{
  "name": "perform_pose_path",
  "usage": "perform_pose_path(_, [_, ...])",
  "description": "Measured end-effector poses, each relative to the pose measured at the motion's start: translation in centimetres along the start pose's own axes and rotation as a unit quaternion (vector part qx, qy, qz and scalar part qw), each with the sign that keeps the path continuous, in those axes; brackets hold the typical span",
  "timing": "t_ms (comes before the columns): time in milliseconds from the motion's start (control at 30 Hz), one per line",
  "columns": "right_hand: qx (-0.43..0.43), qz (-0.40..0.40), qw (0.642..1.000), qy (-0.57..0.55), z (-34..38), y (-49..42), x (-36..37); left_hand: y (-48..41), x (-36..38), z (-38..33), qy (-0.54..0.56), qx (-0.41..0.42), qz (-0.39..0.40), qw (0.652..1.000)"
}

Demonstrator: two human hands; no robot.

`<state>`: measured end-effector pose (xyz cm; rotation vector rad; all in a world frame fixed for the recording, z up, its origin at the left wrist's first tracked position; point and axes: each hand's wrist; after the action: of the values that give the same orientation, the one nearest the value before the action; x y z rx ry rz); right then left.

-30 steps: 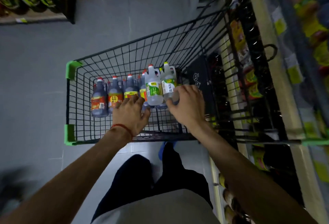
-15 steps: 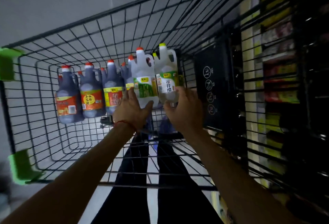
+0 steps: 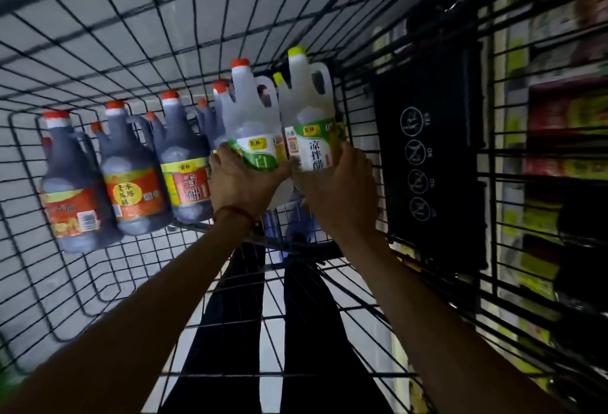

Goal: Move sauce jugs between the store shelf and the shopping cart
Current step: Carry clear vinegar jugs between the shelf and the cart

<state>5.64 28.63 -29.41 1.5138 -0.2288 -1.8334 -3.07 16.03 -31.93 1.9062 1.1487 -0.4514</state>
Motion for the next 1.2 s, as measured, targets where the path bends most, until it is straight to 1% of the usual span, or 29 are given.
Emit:
perform_pose_path(100, [0.024,-0.011,0.999,-0.024,0.8,-0.6,1.0,-0.4,-0.7,0.2,0.016,0.003,-0.004,1.000])
perform_pose_path(200, [0.034,0.012,0.998,-0.060,1.5,-1.3,1.3,-0.5,-2.2,0.7,0.017,0.015,-0.011,1.000])
perform_pose_path(300, [0.065,0.028,0.993,-0.093,2.3,-2.1,1.5,-0.8,-3.9,1.4,0.002,0.020,0.003,1.000])
perform_pose_path(367, [0.072,0.017,0.993,-0.094,2.7,-2.4,1.7,-1.0,-4.6,1.8,-0.007,0.020,0.010,1.000])
perform_pose_path(467, [0.075,0.013,0.991,-0.113,2.8,-2.7,2.1,-1.1,-5.0,2.2,-0.011,0.043,0.022,0.999])
perform_pose_path(600, [0.105,0.051,0.983,-0.144,2.8,-2.8,1.4,-1.1,-5.8,2.4,-0.010,0.048,0.040,0.998])
perform_pose_path(667, [0.127,0.074,0.973,-0.178,2.8,-1.7,0.1,-0.8,-6.6,2.3,-0.002,0.045,0.057,0.997])
perform_pose_path(733, [0.142,0.080,0.963,-0.213,2.4,0.0,-1.3,-0.1,-7.6,1.9,0.005,0.048,0.063,0.997])
perform_pose_path(933, [0.152,0.023,0.949,-0.276,0.8,5.3,-5.4,3.9,-10.3,-1.1,0.007,0.075,0.082,0.994])
perform_pose_path(1033, [0.135,-0.024,0.945,-0.298,0.1,8.6,-7.1,6.4,-11.7,-3.2,0.003,0.106,0.081,0.991])
perform_pose_path(1200, [0.095,-0.076,0.931,-0.343,-0.9,14.3,-10.6,11.5,-13.1,-6.1,0.027,0.171,0.064,0.983])
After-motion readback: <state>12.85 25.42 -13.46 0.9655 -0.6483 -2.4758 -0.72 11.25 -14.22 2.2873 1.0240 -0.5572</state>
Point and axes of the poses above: each hand's wrist, its own y-axis away from the middle knuckle, its own x-axis out of the palm, z = x × y, and after that the axes turned 13 degrees about x, right-handed
